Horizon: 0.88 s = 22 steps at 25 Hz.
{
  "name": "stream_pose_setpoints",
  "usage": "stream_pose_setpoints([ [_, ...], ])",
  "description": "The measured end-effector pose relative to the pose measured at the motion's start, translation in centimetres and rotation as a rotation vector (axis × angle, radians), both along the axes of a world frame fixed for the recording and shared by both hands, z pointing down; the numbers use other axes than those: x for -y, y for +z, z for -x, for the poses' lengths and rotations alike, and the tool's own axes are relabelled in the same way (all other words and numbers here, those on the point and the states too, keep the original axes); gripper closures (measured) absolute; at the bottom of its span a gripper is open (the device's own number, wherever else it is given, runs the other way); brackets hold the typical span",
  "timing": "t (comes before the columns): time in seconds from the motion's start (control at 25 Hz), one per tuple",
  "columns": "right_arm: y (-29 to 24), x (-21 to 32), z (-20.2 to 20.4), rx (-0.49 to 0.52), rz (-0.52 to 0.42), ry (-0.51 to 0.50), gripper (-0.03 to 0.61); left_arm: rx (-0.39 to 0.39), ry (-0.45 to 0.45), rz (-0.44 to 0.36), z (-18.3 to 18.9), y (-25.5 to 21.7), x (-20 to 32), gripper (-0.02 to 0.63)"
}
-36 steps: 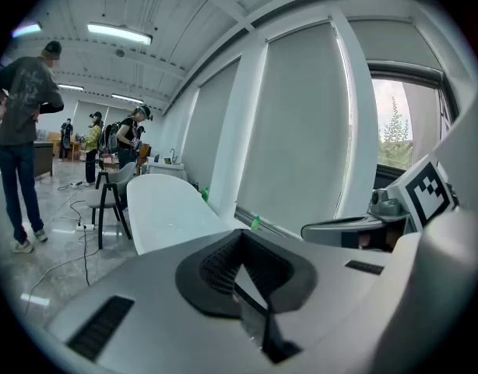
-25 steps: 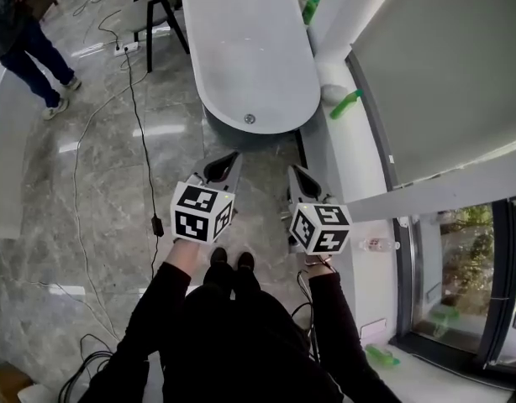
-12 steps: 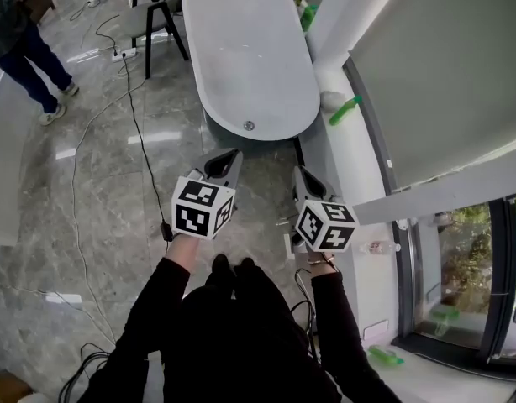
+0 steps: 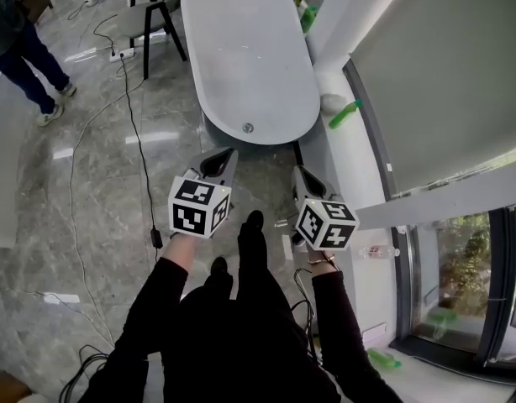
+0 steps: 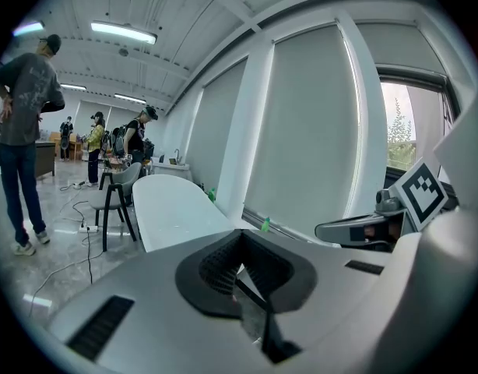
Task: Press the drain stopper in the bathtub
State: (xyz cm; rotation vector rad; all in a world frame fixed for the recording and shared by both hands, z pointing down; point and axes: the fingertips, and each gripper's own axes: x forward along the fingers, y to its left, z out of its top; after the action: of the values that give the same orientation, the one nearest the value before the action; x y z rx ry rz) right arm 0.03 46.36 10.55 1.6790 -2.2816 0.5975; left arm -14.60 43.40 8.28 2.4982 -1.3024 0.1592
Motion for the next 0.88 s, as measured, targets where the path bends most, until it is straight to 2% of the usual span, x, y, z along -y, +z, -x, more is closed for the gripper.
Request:
stream_pose_setpoints([
  [0.4,0.7,6.0,-1.1,0.01,0.011,-0.029,0.576,0.029,-0.025,0.023,-0.8,1.2,5.5,0.609],
  [0.88,4.4,16.0,-6.7,0.004,0.096,-0.052,0.577,0.052,-0.066,0.108,-5.1,5.3,15.5,0.609],
])
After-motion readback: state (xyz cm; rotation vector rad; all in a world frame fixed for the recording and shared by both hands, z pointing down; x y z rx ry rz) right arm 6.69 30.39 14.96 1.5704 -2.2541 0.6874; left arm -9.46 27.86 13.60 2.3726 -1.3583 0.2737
